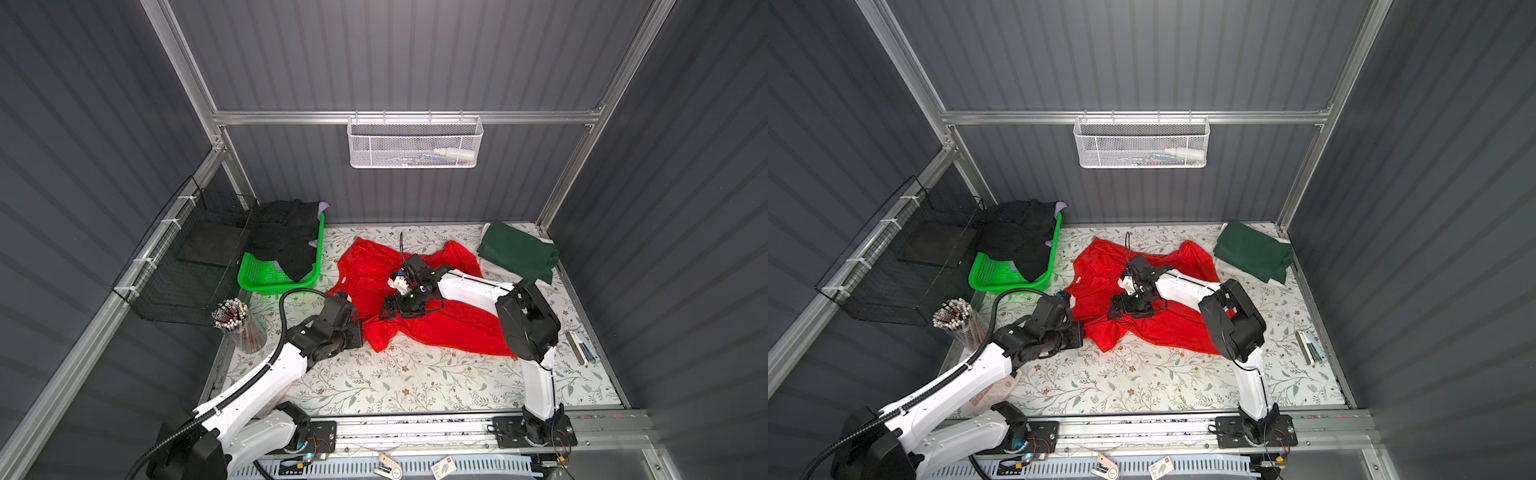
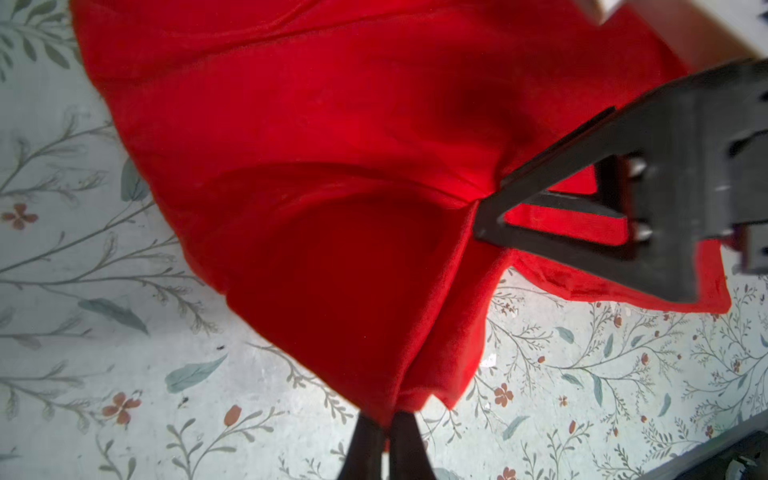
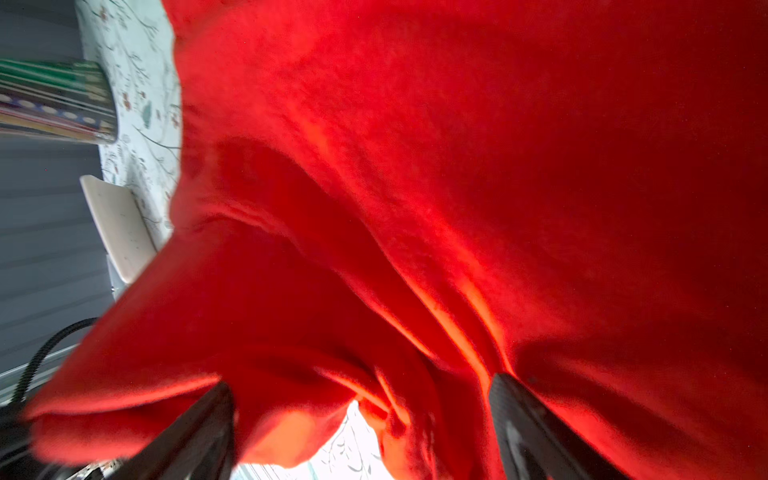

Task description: Fold and stack the t-shirts

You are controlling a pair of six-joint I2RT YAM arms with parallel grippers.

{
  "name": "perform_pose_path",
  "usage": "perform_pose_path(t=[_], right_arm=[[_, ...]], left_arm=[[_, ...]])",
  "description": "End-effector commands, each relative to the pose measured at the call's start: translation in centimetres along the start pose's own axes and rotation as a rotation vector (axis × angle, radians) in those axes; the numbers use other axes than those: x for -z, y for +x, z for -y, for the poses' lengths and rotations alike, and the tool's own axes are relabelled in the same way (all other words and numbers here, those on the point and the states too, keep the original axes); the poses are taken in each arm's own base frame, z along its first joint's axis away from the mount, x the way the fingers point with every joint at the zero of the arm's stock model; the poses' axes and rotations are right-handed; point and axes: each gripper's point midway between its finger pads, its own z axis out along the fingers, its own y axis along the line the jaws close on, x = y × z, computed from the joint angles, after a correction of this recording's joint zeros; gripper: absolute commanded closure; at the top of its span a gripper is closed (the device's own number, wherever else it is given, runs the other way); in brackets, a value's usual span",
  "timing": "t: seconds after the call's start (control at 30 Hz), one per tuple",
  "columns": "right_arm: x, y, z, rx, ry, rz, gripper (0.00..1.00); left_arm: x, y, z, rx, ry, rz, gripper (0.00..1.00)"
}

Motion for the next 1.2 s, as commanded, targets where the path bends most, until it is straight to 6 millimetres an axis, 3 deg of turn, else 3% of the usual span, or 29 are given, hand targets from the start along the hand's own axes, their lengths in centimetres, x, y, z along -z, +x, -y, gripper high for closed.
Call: perform_pose_path(t=[0.0, 0.3, 0.5, 0.77, 0.87, 0.97, 1.17], right_arm=[[1.7, -1.2, 3.6, -0.052, 0.103, 0.060, 0.06], [3.1, -1.6, 5.3, -0.063, 0.156, 0.072, 0.05], [4.4, -1.8, 7.1, -0.099, 0.227, 0.107, 0.04], [6.1, -0.8, 9.1, -0.145, 0.294, 0.123, 0.01], [7.2, -0.8, 9.1, -0.150, 0.298, 0.141, 0.01], [8.2, -0.7, 9.3, -0.139, 0.316, 0.148, 0.01], [11.3, 0.0, 11.3, -0.167, 0.366, 0.189, 0.01]], left_arm=[[0.3, 3.0, -3.6, 0.098, -0.130, -0.055, 1.00], [2.5, 4.4, -7.2, 0.168, -0.233, 0.027, 1.00], [3.6, 4.4, -7.6, 0.150, -0.302, 0.090, 1.00], [4.2, 4.4, -6.2, 0.112, -0.271, 0.157, 1.00], [5.3, 3.0, -6.3, 0.074, -0.345, 0.180, 0.71], [7.5, 0.0, -6.1, 0.039, -0.421, 0.268, 0.55], [10.3, -5.2, -3.6, 0.008, -0.397, 0.463, 0.40]])
